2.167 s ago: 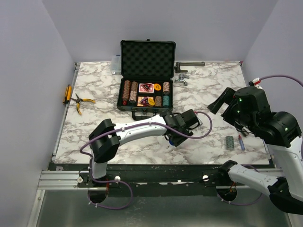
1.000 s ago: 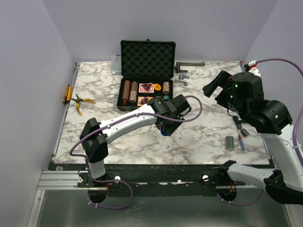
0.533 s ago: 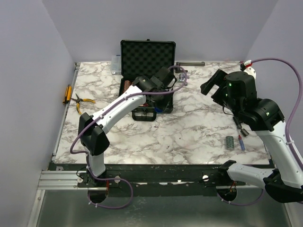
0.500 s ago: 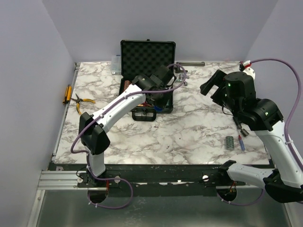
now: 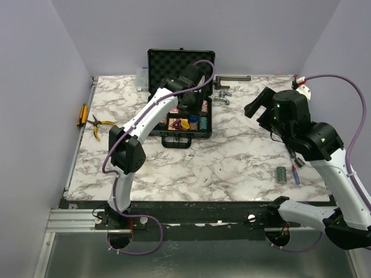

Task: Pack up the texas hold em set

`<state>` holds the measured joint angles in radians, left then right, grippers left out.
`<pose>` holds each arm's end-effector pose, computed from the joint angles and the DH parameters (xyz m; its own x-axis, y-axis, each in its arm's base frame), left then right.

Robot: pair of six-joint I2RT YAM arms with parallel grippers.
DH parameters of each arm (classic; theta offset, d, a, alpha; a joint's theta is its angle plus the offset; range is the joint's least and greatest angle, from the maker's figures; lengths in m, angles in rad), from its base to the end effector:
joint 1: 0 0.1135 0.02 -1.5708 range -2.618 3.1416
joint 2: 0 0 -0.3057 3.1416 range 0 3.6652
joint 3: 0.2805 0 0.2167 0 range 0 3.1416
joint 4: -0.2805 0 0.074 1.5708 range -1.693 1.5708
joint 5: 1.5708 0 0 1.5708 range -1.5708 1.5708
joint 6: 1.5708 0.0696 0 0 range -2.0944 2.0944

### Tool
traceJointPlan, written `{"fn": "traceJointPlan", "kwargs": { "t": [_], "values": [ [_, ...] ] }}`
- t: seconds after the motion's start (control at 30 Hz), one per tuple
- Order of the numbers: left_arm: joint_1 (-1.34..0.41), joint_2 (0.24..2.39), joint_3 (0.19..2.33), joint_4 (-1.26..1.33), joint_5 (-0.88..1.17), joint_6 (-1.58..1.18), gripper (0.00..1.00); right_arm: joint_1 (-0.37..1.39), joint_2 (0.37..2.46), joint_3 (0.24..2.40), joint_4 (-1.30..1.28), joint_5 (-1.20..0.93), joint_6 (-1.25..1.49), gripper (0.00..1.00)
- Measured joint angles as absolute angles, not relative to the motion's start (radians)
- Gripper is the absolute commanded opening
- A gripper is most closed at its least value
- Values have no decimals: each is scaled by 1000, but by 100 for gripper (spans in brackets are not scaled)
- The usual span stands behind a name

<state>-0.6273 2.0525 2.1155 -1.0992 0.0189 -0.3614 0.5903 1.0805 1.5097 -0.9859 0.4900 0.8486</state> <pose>0.3545 -0.2586 0.3338 -0.8619 0.1882 -0.4708 0.3099 0.9305 -0.1954 0.1473 0.0593 0.4528 -0.4096 0.5225 -0.7478 0.2242 0.8522 0.4727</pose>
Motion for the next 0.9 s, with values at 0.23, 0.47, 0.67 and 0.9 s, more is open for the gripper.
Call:
{"fn": "traceJointPlan", "kwargs": {
  "t": [0.23, 0.47, 0.67, 0.9],
  "values": [
    [-551, 2110, 2221, -1103, 87, -450, 34, 590, 1050, 1490, -987, 509, 868, 100],
    [-460, 2163, 2302, -1103, 167, -535, 33, 590, 1027, 1475, -987, 529, 893, 100],
    [-395, 2195, 2313, -1097, 239, -608, 33, 590, 1004, 1446, -989, 536, 921, 100],
    [-351, 2198, 2313, -1071, 286, -666, 43, 590, 985, 1441, -990, 551, 935, 100]
  ]
}}
